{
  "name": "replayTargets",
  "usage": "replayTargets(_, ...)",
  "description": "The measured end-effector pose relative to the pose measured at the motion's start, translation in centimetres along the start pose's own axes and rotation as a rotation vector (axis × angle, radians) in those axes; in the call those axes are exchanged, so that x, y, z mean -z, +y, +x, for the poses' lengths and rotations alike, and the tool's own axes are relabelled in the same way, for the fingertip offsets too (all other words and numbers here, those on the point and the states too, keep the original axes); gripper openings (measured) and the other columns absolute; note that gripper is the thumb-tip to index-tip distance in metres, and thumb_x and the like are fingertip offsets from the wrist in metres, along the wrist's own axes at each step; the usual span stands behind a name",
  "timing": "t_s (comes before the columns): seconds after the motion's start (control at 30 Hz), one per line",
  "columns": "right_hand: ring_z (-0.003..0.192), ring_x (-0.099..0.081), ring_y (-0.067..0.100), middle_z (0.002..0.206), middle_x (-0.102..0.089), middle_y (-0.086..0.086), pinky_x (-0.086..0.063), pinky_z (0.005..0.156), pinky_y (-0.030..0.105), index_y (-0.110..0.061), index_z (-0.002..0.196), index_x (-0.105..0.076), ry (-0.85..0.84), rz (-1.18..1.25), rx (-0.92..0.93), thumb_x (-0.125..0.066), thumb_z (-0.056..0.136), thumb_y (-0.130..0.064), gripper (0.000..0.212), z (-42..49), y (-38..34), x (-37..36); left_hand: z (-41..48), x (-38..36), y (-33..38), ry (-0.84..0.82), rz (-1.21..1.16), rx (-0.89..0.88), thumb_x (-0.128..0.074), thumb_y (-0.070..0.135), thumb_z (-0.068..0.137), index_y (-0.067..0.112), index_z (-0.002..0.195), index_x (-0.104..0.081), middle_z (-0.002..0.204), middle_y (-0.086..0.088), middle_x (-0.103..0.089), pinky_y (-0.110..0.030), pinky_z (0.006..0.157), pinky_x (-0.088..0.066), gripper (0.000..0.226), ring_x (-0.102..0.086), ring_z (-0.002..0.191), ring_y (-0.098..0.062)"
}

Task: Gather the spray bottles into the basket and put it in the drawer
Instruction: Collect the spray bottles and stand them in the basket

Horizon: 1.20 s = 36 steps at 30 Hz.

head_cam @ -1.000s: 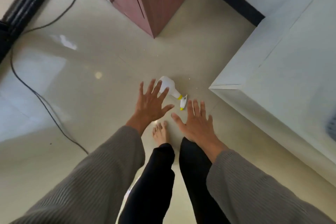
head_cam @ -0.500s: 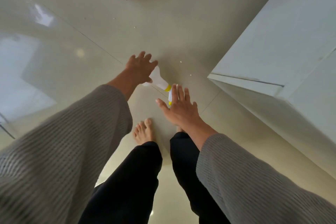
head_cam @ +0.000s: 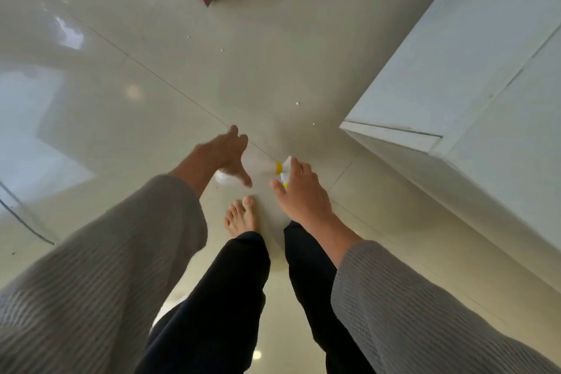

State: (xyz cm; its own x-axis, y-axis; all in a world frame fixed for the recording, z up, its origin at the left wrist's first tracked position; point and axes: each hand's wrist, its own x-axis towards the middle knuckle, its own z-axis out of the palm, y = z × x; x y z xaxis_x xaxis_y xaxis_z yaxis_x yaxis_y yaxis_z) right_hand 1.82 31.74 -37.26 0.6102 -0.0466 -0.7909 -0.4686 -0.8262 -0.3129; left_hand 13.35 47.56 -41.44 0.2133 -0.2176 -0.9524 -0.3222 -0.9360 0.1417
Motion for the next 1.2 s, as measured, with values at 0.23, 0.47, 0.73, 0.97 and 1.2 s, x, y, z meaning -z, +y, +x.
replayTargets(0.23,0.141,-0.036,0.029,0.151,-0.042,0.012,-0.03,0.113,0.042,-0.01,0.146,-0.039,-0.07,0.498,-0.237,-0.039,0.099,-0.048,0.06,-9.8,-2.2,1.8,-14.4,-6.4,1.5,0.13,-0.769,0.023,-0.086,0.057,0.056,0.02,0.121,-0.032,0.114,-0.003,-0.054,-0.03,0.072,-0.046,0.093,-0.055,0.096,-0.022)
replayTargets(0.47,0.096,-0.066,0.004,0.096,-0.072,-0.011,-0.052,0.081,0.025,-0.045,0.099,-0.063,0.253,1.018,-0.225,-0.053,0.092,-0.057,0.018,-23.3,-5.7,8.4,-29.2,-8.7,9.6,0.679,-0.788,-0.203,-0.082,0.069,0.055,0.024,0.132,-0.03,0.12,0.01,-0.046,-0.023,0.082,-0.051,0.102,-0.053,0.105,-0.01)
replayTargets(0.73,0.09,-0.071,0.008,0.092,-0.076,-0.002,-0.052,0.078,0.018,-0.025,0.1,-0.063,0.764,1.114,-0.155,-0.067,0.076,-0.048,0.033,-37.4,-0.2,16.7,-38.5,-6.7,21.7,0.888,-0.501,-0.573,-0.067,0.075,0.071,0.012,0.144,-0.037,0.142,0.002,-0.04,-0.007,0.111,-0.018,0.101,-0.033,0.133,-0.003)
replayTargets(0.97,0.1,-0.066,-0.006,0.104,-0.073,-0.025,-0.046,0.077,0.004,-0.038,0.106,-0.058,0.982,0.971,-0.051,-0.067,0.081,-0.04,0.027,-45.8,11.5,21.5,-40.3,-5.7,35.7,0.748,-0.511,-0.808,-0.065,0.069,0.078,0.019,0.145,-0.039,0.147,0.011,-0.037,-0.01,0.107,-0.031,0.087,-0.036,0.136,-0.001)
replayTargets(1.2,0.097,-0.064,0.01,0.11,-0.069,-0.011,-0.044,0.082,0.006,-0.019,0.111,-0.068,1.202,0.746,-0.005,-0.073,0.082,-0.031,0.031,-48.2,21.8,27.0,-38.8,-3.2,49.5,0.787,-0.467,-0.772,-0.066,0.062,0.073,0.024,0.145,-0.036,0.147,0.01,-0.033,-0.002,0.098,-0.029,0.087,-0.036,0.124,0.006)
